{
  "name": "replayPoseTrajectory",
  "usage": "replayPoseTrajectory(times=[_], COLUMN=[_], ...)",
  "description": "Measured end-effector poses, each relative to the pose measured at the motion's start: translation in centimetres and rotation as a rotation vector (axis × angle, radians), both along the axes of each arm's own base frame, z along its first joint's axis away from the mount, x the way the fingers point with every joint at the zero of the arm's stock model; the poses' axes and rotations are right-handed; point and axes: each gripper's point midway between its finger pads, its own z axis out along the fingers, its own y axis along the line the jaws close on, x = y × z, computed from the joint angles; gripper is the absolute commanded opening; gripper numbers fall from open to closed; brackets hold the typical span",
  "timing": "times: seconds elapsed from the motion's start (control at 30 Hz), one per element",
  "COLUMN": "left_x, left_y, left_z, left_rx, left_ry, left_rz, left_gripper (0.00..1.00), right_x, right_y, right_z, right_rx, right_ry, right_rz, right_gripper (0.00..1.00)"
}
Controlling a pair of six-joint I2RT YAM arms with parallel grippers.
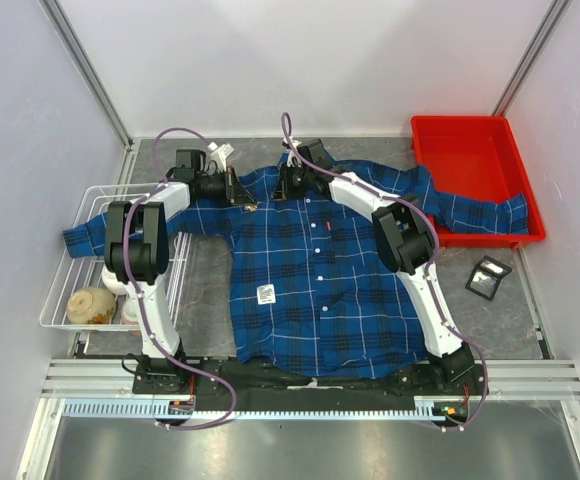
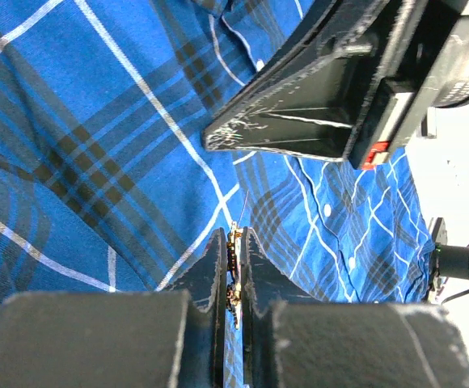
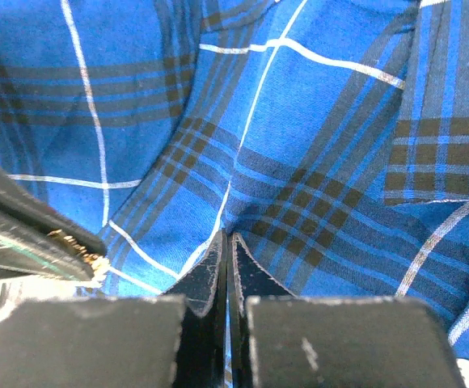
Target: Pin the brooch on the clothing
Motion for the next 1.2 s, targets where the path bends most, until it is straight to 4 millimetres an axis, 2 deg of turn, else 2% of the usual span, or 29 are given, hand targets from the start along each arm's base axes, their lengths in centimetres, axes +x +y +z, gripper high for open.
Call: replayPoseTrajectory(times=[0.23,1.2], left_x=[0.6,1.5], left_y=[0.0,-0.2], left_z=[-0.8,-2.2], left_rx=[-0.007,-0.039], left_ry=[0.034,0.114], left_rz=[0.014,0.053], left_gripper=[0.02,0.02], right_x=[0.0,-0.6], right_y=[0.4,0.5], right_z=[1.3,1.2], right_rx=[0.049,0.077], right_ry=[-0.005,0.019], right_rz=[0.011,0.013], right_gripper=[0.0,0.0])
